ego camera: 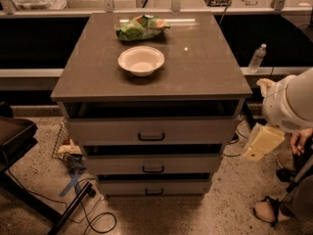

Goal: Open middle drawer

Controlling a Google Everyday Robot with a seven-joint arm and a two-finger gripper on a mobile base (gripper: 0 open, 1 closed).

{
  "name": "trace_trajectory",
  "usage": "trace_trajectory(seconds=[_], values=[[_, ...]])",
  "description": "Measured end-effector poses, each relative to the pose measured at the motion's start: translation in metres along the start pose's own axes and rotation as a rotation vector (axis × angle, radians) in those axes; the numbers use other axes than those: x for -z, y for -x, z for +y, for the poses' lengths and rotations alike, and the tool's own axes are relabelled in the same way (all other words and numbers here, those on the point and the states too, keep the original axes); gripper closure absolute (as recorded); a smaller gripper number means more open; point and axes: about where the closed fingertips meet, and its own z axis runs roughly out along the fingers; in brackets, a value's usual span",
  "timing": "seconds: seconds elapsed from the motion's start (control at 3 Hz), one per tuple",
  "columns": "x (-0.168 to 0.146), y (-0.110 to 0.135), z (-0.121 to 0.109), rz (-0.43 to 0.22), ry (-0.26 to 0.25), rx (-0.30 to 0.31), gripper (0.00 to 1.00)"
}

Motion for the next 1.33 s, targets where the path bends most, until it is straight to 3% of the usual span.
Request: trace_trajectory(seconds=[0.33, 0.67, 1.0, 1.33], values=[[-0.06, -0.019, 0.004, -0.089, -0.008, -0.025, 0.0], [-0.105, -0.024, -0.004, -0.196, -0.064, -0.046, 0.0], [-0.108, -0.022, -0.021, -0.214, -0.128, -0.046, 0.0], [-0.108, -0.022, -0.021, -0.214, -0.128, -0.046, 0.0]])
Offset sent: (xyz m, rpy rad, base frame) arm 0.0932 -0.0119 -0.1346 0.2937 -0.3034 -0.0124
